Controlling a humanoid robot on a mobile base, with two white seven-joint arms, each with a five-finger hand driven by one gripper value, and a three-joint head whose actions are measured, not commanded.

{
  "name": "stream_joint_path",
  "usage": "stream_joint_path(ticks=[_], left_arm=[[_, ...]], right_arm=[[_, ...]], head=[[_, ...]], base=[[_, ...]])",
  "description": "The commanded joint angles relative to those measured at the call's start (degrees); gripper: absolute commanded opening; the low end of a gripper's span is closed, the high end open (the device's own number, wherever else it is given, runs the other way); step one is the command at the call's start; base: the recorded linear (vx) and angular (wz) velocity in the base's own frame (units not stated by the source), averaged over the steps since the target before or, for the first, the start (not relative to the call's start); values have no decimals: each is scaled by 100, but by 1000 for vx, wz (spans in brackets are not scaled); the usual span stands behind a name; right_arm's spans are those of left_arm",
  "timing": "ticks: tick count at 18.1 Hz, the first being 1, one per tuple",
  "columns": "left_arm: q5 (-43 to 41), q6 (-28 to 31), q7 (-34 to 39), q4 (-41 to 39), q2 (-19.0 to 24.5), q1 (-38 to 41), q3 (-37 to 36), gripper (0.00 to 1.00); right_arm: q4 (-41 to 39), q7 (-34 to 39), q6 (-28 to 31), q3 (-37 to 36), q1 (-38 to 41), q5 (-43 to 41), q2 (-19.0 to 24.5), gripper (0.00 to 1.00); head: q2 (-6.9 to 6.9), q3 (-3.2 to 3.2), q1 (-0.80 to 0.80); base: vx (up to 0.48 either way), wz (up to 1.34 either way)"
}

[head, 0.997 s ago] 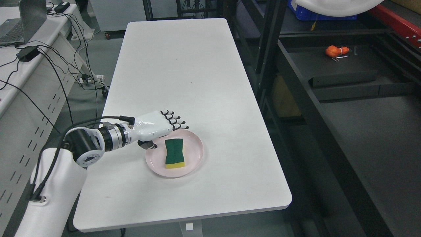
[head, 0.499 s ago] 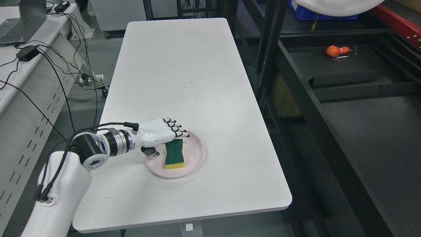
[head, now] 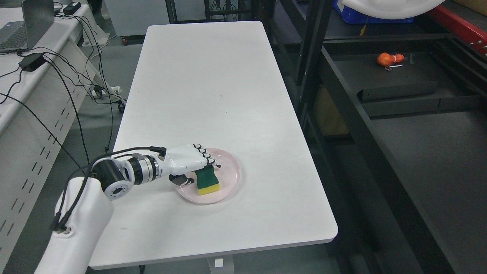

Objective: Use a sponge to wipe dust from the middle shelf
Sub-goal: 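Lower the left hand and close its fingers around the sponge, then lift the sponge off the plate with the left hand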

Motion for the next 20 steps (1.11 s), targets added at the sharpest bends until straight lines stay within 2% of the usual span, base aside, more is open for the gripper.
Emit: stream_joint_path(ticks=[1,9,14,20], left_arm=[[8,-4,-20,417,-134,-28,109,71],[78,-4,-3,382,-143,-134,513,61],[69,-4,-3,373,-134,-134,952,45],[69,-4,-3,391,-134,-125,1154,27]], right_arm=[[-100,-1,414,0,-5,0,-100,100],[-100,-1,414,0,3,0,-100,100],[-100,-1,414,0,-5,0,-100,100],[-100,-1,414,0,-5,0,-100,100]], head=[[0,0,0],[0,0,0],[0,0,0],[0,0,0]], base=[[0,0],[0,0],[0,0],[0,0]])
